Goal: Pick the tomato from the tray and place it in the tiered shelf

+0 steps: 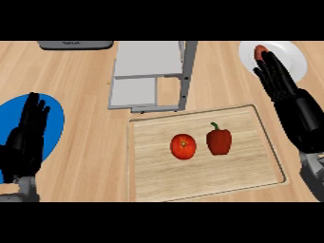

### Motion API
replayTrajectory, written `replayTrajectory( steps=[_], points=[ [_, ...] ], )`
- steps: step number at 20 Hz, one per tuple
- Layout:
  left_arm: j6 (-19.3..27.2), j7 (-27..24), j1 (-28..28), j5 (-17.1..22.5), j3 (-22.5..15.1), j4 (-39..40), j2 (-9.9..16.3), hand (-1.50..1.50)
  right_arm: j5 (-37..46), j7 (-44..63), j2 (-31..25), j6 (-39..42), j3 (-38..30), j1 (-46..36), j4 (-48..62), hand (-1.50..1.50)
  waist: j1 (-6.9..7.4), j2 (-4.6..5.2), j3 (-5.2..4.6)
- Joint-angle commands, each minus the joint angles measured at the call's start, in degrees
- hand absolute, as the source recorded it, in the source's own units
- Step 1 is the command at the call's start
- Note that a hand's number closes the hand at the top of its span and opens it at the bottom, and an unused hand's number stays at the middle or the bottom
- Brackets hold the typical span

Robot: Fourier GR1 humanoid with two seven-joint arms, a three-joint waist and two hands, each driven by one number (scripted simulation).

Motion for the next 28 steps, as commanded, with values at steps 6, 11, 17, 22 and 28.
replayTrajectory(
  steps=[6, 11, 17, 22, 28],
  points=[
    [-9.0, 10.1, -11.6, 3.0, 0.9, 0.4, 6.7, 0.0, 13.3, 7.3, 3.6, -13.4, -1.2, -6.6, 1.4, 1.5, 0.52, 0.39, -0.19],
    [-10.5, 8.0, -11.3, 4.1, -1.1, 4.8, 3.3, 0.0, 2.8, 7.3, 13.5, -17.0, -6.0, 1.0, 4.2, -1.5, -0.12, 0.62, -0.09],
    [-13.1, 9.7, -13.2, 4.7, 1.7, 5.4, 4.9, 0.0, 5.6, 10.6, 8.5, -9.4, -3.1, 4.1, -7.7, -1.5, 0.45, 0.37, -0.16],
    [-11.3, 8.5, -11.1, 3.2, -0.6, 3.8, 2.7, 0.0, 7.6, 31.5, -2.5, -4.3, 3.4, -2.6, -11.3, -1.5, 1.12, -0.03, -0.35],
    [-12.5, 8.1, -13.2, 3.7, -0.3, 6.6, 2.8, 0.0, 20.6, 45.1, -16.9, 6.5, 12.9, -11.2, -9.9, -1.5, 2.04, 0.18, -0.83]
  ],
)
